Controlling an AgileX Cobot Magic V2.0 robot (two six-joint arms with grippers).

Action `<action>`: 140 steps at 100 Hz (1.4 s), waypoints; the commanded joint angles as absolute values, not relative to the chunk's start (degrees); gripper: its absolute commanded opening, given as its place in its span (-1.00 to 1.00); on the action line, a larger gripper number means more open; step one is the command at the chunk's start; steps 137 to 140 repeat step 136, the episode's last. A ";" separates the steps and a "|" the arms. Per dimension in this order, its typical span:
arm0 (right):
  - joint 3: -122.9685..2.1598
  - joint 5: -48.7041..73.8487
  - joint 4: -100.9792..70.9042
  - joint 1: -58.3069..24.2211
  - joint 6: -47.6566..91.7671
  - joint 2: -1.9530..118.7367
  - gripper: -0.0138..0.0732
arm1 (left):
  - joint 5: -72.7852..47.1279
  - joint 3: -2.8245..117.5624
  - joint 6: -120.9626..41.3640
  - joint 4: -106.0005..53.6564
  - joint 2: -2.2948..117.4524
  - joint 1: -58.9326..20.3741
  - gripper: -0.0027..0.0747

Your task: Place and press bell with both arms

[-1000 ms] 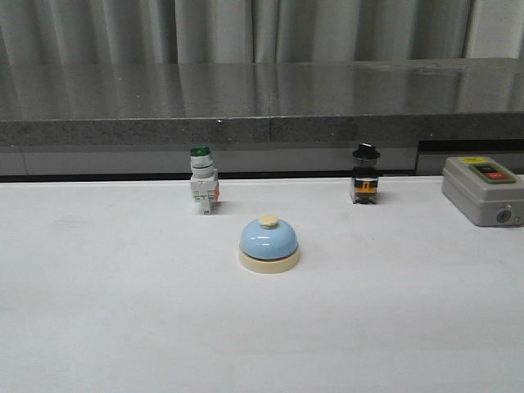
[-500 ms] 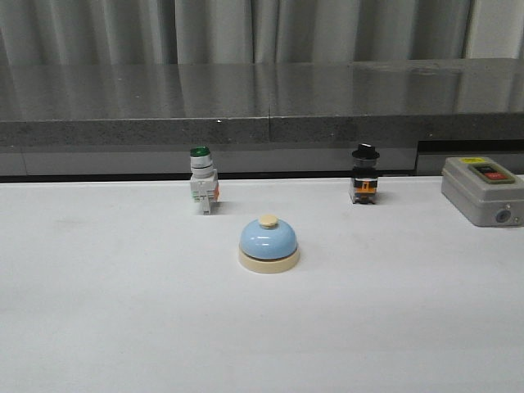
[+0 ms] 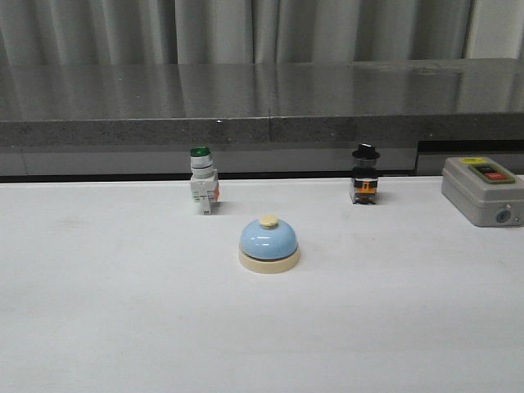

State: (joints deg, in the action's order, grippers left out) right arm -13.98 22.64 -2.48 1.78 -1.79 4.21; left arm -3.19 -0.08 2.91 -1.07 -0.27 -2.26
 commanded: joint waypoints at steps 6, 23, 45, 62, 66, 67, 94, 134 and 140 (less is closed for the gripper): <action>-11.14 9.69 0.00 2.21 -1.80 0.20 -0.84 | 1.65 -2.37 3.48 -1.23 -2.02 -2.30 -0.98; -5.52 0.63 0.00 2.21 -1.80 -1.68 -0.84 | 1.65 -2.37 3.48 -1.23 -2.02 -2.30 -0.98; 0.71 -5.12 0.00 2.21 -1.80 -1.68 -0.84 | 1.65 -2.37 3.48 -1.23 -2.02 -2.30 -0.98; 0.69 -5.38 0.00 2.21 -1.80 -1.68 -0.84 | 1.65 -2.37 3.48 -1.23 -2.02 -2.30 -0.98; 0.69 -5.51 0.00 2.21 -1.80 -1.68 -0.84 | 1.65 -2.37 3.48 -1.23 -2.02 -2.30 -0.98; 0.69 -5.50 0.00 2.21 -1.80 -1.68 -0.84 | 1.65 -2.37 3.48 -1.23 -2.02 -2.30 -0.98; 0.69 -6.02 0.00 2.21 -1.80 -1.68 -0.84 | 1.65 -2.37 3.48 -1.23 -2.02 -2.30 -0.98; 0.69 -6.02 0.00 2.21 -1.80 -1.68 -0.84 | 1.65 -2.37 3.48 -1.23 -2.02 -2.30 -0.98; 0.69 -6.02 0.00 2.21 -1.80 -1.68 -0.84 | 1.65 -2.37 3.48 -1.23 -2.02 -2.30 -0.98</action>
